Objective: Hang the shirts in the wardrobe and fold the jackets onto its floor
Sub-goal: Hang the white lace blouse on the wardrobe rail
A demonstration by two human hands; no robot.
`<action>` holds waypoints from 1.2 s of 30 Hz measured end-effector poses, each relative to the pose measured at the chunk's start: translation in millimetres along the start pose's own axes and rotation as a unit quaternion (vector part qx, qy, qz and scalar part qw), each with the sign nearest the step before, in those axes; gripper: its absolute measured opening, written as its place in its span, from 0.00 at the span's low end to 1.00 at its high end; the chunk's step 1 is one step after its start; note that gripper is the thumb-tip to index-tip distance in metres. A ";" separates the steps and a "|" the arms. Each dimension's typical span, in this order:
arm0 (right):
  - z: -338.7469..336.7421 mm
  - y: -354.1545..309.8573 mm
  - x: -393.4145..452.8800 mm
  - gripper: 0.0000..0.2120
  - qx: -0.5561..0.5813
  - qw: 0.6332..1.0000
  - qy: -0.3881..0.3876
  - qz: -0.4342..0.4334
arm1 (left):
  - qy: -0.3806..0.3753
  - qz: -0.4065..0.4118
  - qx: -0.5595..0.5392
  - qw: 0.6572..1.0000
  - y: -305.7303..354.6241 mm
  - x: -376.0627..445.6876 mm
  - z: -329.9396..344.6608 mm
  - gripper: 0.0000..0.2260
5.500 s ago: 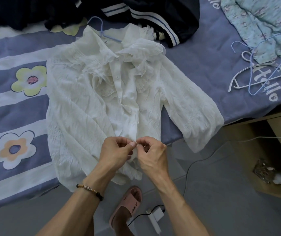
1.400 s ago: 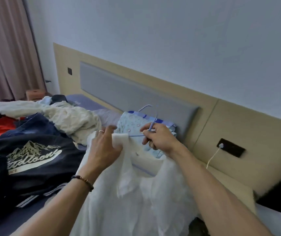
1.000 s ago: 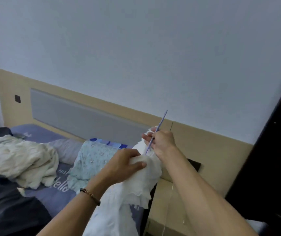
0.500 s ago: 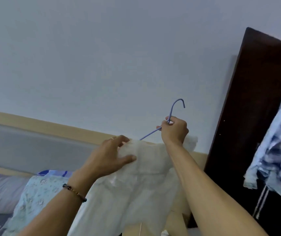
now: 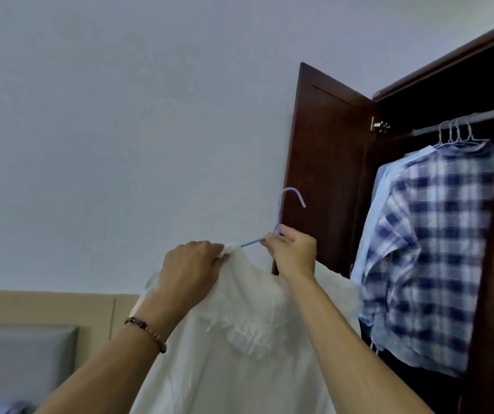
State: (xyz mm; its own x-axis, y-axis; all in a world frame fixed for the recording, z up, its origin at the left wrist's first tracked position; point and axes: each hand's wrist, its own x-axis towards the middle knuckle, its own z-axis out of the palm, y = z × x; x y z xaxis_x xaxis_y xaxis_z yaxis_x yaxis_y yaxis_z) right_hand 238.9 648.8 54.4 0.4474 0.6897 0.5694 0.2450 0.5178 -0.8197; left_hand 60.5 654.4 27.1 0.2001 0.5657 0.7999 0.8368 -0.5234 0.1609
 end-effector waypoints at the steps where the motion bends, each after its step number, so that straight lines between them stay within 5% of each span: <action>1: -13.8 8.6 18.3 0.06 -0.015 1.000 0.001 -0.014 | -0.002 0.007 -0.001 1.000 17.6 15.9 19.9 0.13; 10: -147.6 53.2 195.1 0.07 -0.017 0.989 0.140 -0.036 | -0.032 0.033 -0.030 0.999 109.1 129.1 171.8 0.15; 12: -162.6 64.2 228.2 0.14 -0.035 0.982 0.173 -0.065 | -0.037 0.043 -0.071 0.996 121.6 151.1 200.3 0.15; 16: -190.5 73.5 289.2 0.12 -0.092 0.967 0.216 -0.098 | -0.025 0.067 -0.160 0.985 145.6 200.3 252.1 0.11; 20: -221.4 74.6 342.9 0.10 -0.104 0.950 0.273 -0.107 | -0.022 0.108 -0.288 0.951 167.5 252.5 305.2 0.11; 24: -254.8 67.3 400.0 0.05 -0.086 0.927 0.347 -0.111 | -0.102 0.158 -0.415 0.890 199.7 315.9 347.9 0.15; 31: -322.7 27.5 504.6 0.12 -0.186 0.884 0.398 -0.162 | -0.070 0.231 -0.460 0.854 282.3 410.9 381.2 0.29; 34: -345.0 7.9 533.2 0.08 -0.242 0.866 0.404 -0.165 | -0.037 0.250 -0.498 0.830 318.4 443.7 386.5 0.26; 36: -361.4 -0.2 556.7 0.14 -0.273 0.852 0.408 -0.180 | -0.004 0.261 -0.517 0.815 347.2 465.6 391.1 0.29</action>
State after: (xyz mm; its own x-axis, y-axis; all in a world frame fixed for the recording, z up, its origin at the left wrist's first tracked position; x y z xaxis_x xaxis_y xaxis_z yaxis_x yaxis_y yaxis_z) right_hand 798.8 849.6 348.9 0.6530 -0.1623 0.7398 0.7573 0.1556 -0.6343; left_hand 643.5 985.2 229.3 0.3974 0.0962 0.9126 -0.2401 -0.9490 0.2045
